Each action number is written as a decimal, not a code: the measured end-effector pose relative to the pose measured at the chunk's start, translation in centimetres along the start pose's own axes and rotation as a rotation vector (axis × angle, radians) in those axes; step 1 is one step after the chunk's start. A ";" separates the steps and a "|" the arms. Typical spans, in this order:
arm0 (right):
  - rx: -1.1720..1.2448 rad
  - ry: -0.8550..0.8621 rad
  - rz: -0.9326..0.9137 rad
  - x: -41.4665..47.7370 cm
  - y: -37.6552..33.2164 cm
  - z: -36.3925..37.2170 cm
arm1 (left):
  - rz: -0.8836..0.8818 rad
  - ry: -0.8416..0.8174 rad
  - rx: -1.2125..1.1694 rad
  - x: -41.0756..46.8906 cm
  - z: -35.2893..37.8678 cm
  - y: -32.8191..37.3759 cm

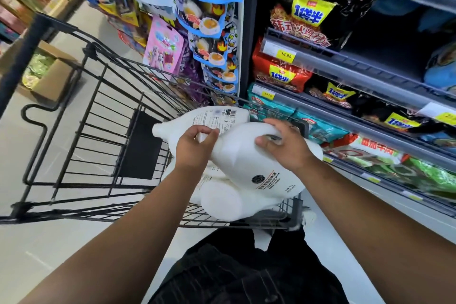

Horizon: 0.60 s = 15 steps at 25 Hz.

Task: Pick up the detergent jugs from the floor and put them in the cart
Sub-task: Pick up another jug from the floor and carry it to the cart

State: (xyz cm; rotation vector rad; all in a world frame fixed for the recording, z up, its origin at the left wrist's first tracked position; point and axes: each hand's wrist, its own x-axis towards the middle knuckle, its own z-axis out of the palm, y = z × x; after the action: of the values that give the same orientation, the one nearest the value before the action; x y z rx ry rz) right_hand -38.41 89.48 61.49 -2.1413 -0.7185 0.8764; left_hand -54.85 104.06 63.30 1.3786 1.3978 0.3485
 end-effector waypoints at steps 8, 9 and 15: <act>0.050 0.117 -0.051 -3.3 0.1 -3.1 | 0.451 -0.161 0.213 -1.5 0.6 3.3; 0.046 0.146 -0.060 -4.2 0.2 -4.1 | 0.515 -0.175 0.239 -2.1 0.9 3.8; 0.161 0.366 -0.062 -10.4 2.4 -12.4 | 0.707 -0.245 0.203 -8.4 6.6 7.2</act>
State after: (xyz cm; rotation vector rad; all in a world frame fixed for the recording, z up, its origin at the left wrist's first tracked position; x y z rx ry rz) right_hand -34.89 75.86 69.91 -2.0457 -0.5051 0.4717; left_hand -47.97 95.99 70.57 1.9938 0.7232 0.4802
